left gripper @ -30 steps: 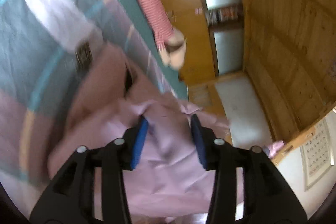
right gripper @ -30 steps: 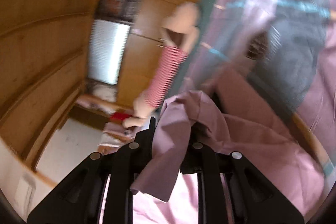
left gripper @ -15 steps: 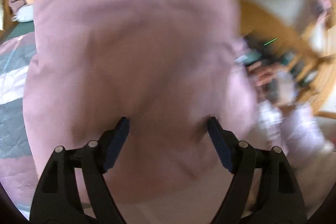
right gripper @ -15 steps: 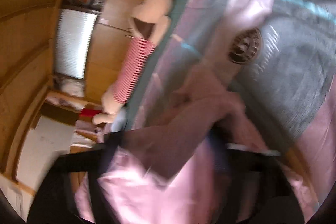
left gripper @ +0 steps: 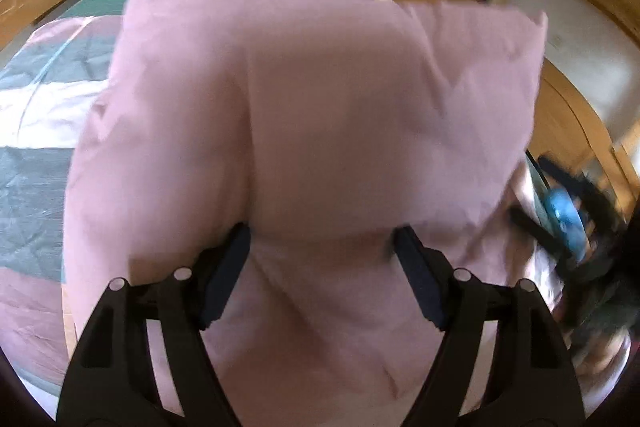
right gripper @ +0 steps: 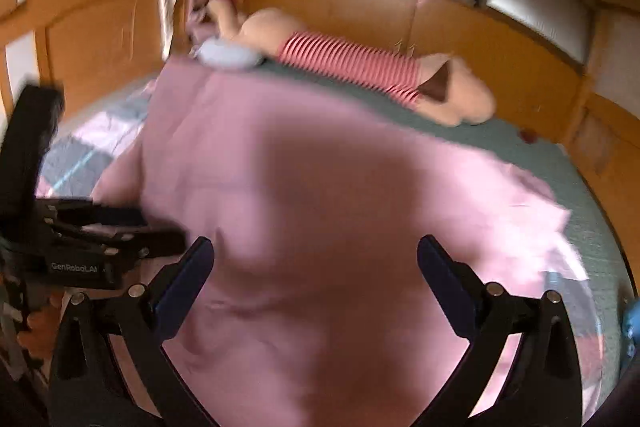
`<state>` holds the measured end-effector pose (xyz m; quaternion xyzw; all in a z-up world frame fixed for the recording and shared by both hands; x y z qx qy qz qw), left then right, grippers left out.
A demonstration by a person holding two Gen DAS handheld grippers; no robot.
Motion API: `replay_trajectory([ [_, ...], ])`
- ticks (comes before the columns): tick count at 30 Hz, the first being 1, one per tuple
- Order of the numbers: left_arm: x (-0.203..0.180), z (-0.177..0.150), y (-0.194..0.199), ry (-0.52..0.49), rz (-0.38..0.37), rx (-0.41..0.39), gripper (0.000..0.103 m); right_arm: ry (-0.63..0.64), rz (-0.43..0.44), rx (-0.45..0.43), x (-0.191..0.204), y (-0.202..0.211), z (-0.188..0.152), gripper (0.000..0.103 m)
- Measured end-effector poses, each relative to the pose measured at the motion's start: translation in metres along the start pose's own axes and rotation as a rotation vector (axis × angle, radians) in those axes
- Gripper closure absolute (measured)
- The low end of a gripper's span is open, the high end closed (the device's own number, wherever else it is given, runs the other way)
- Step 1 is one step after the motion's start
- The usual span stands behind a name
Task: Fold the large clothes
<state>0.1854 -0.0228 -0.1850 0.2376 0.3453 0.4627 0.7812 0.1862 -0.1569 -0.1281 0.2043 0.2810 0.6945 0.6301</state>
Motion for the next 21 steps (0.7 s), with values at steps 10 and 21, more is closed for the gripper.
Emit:
replay_trajectory([
  [10,0.036,0.022,-0.022,-0.004,0.154,-0.012,0.046,-0.502,-0.206,0.067,-0.184,-0.092,0.007,0.001],
  [21,0.084,0.009,0.023,0.21,0.216,-0.035,0.018,-0.312,-0.116,-0.018,-0.112,-0.044,0.047,0.002],
])
Point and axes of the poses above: each gripper's, at about its wrist camera, not at the fingertips, and y roughly against the way its jaws point, x to its left, z to its top, the point moved 1 cm from there along -y, roughly the way its jaws point, and after that the axes turned 8 degrees about -y, right-handed, at the moved point
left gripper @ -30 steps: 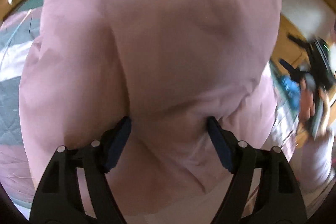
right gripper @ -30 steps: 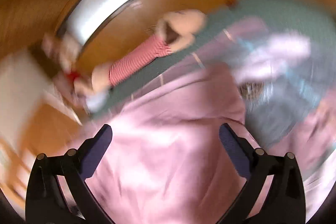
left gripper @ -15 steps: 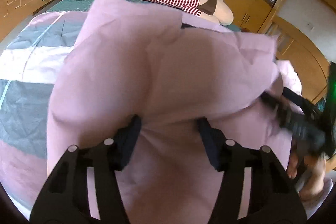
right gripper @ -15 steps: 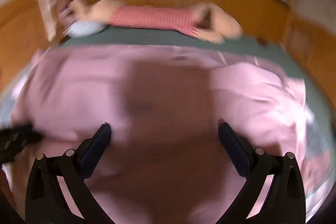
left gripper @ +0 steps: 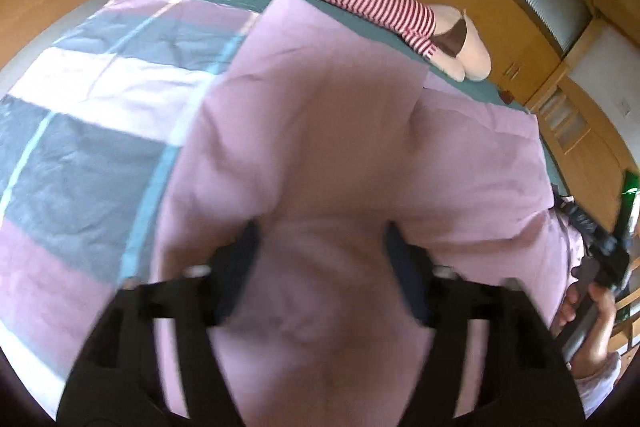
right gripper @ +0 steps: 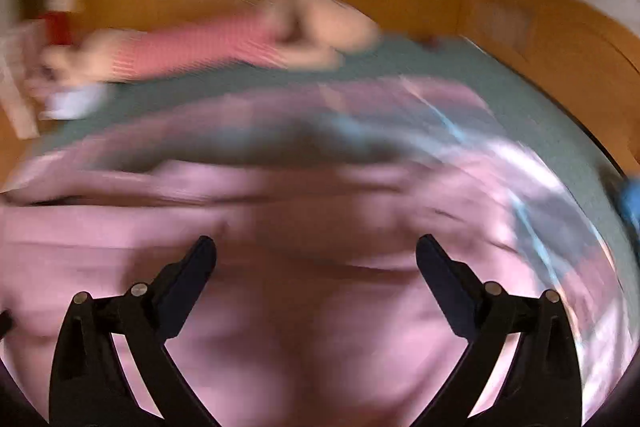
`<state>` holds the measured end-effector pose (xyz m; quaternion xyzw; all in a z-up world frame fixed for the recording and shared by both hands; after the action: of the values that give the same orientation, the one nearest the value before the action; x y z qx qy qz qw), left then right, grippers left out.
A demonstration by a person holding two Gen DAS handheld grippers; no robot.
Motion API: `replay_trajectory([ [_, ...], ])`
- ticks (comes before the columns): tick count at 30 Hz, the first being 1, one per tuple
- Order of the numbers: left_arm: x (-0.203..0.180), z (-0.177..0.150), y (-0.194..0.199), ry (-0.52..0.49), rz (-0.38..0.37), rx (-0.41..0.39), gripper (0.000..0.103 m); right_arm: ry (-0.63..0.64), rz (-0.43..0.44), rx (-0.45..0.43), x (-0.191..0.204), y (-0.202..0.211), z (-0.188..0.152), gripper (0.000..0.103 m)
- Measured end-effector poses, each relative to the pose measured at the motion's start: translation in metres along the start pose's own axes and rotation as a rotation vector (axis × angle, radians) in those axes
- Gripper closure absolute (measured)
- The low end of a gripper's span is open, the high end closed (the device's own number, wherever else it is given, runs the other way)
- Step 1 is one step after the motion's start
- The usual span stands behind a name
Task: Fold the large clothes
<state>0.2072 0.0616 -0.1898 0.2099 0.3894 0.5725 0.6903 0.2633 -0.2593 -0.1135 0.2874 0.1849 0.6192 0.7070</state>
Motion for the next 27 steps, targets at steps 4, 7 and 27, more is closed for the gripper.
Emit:
replay_trajectory([
  [4,0.015,-0.01,0.039,0.099,-0.027,-0.038,0.015,0.255,0.227,0.086,0.104,0.033,-0.022,0.002],
  [7,0.016,-0.033,0.045,0.085,-0.021,0.019,0.015,0.377,0.274,0.206,0.169,0.015,-0.05,0.002],
  [27,0.015,-0.037,0.012,-0.01,0.085,0.106,0.008,0.096,0.198,0.03,0.125,-0.025,-0.003,0.001],
])
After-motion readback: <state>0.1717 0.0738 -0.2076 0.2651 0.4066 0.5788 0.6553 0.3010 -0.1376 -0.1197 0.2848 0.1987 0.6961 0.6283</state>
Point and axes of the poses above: each gripper's, at about its wrist camera, not at the fingertips, and y roughly against the way its jaws point, x to its left, z to its top, the point moved 1 cm from there along -y, roughly the way its jaws point, and after that the axes turned 8 degrees about -y, right-handed, at the moved point
